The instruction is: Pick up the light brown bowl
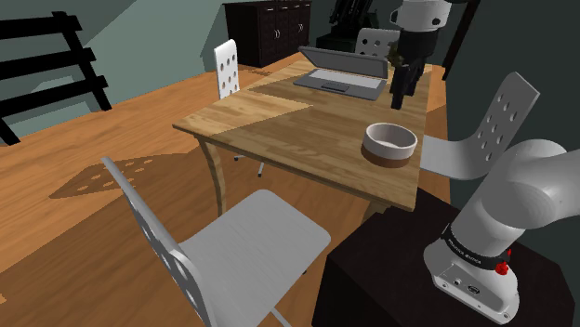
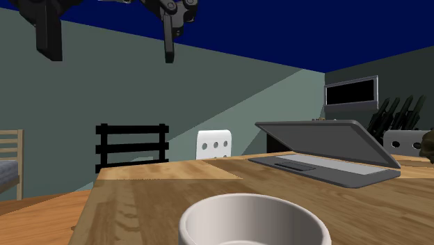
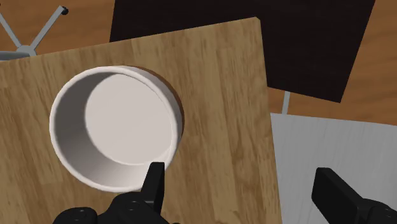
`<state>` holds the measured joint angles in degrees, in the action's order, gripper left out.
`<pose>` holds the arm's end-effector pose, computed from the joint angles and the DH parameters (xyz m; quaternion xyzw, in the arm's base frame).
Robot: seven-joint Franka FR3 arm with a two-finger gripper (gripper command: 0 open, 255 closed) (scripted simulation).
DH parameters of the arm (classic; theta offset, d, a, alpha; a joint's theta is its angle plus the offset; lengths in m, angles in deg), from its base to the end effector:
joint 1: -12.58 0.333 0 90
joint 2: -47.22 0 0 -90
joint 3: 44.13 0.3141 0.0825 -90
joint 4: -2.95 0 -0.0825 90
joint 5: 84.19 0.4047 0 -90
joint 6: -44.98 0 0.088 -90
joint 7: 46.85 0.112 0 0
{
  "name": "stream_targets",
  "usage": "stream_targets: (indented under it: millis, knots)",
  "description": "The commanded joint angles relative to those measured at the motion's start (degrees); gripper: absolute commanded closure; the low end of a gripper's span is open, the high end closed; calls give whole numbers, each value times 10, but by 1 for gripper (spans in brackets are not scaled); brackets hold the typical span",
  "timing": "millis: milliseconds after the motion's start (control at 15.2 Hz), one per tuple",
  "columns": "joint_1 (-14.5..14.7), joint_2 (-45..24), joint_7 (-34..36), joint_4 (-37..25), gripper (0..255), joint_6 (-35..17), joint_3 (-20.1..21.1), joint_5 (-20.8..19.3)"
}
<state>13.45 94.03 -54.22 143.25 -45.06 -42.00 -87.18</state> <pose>0.3174 0.0129 0.5489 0.9951 0.0848 -0.0320 0.0382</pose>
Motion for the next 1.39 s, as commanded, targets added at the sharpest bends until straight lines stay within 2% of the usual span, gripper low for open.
stream_targets:
  millis: [0,462,858,1320]
  knots:
    - [0,0,0,0,0,0,0,0]
    - [-11,-41,-50,98,0,-142,-50,-19]
    - [-20,-122,-95,151,0,-278,-94,-33]
    - [-22,-159,-97,183,0,-347,-101,-36]
